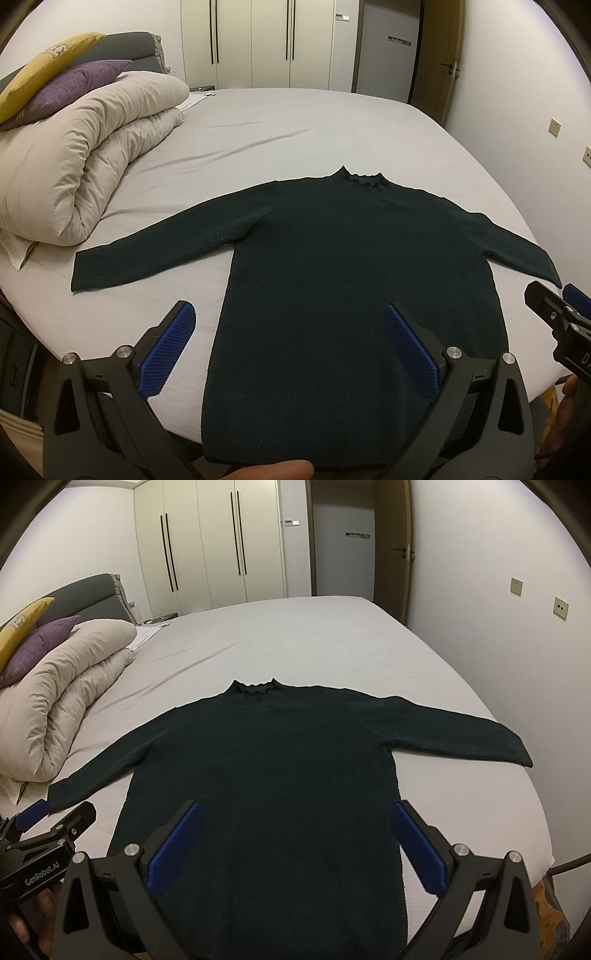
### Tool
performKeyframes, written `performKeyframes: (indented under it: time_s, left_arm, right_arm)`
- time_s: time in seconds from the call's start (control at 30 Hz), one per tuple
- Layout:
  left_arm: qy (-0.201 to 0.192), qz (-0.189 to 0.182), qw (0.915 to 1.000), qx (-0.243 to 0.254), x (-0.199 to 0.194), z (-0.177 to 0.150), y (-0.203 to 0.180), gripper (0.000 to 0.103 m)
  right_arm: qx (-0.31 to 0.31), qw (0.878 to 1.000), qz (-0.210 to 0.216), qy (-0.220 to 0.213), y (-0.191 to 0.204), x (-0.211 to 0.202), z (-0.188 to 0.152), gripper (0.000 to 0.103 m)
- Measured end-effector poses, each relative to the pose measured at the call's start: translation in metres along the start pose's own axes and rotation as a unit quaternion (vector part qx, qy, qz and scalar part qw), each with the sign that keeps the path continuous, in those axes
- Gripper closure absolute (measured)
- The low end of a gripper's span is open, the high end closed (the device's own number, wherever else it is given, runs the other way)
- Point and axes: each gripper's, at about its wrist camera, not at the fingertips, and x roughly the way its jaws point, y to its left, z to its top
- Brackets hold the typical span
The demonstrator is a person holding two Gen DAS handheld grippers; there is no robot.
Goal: Fold small clothes
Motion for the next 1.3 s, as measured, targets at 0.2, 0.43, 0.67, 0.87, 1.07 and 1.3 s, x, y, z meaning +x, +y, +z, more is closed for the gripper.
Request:
performKeyframes:
  time_s: [0.2,0.43,0.67,0.87,1.07,1.3]
  left_arm:
    - [0.000,0.000,1.0000,0.000,0.0000,0.0004,-0.0004,0.000]
    - [0.001,0.000,1.0000,0.000,0.0005,0.0009,-0.0013,0.000]
    - [0.001,0.000,1.0000,0.000,0.0006,0.0008,-0.0021,0.000]
    - [0.001,0.001,1.0000,0.002,0.0017,-0.0004,-0.0051,0.000]
    - [0.002,-0.002,1.0000,0.002,0.0030,-0.0018,-0.0077,0.000]
    - [0.004,-0.004,1.0000,0.000,0.0079,-0.0022,-0.0055,0.000]
  right_arm:
    - [0.000,1.000,0.000,0.000,-0.0005,0.0004,0.0009,0.000]
    - [0.001,1.000,0.001,0.000,-0.0005,0.0006,0.0004,0.000]
    - [0.001,1.000,0.001,-0.001,0.0006,0.0009,0.0012,0.000]
    - [0.001,1.000,0.001,-0.002,0.0005,0.0009,0.0011,0.000]
    - [0.000,1.000,0.002,-0.002,0.0001,0.0013,0.0007,0.000]
    - [-0.002,1.000,0.001,-0.001,0.0040,0.0003,0.0013,0.000]
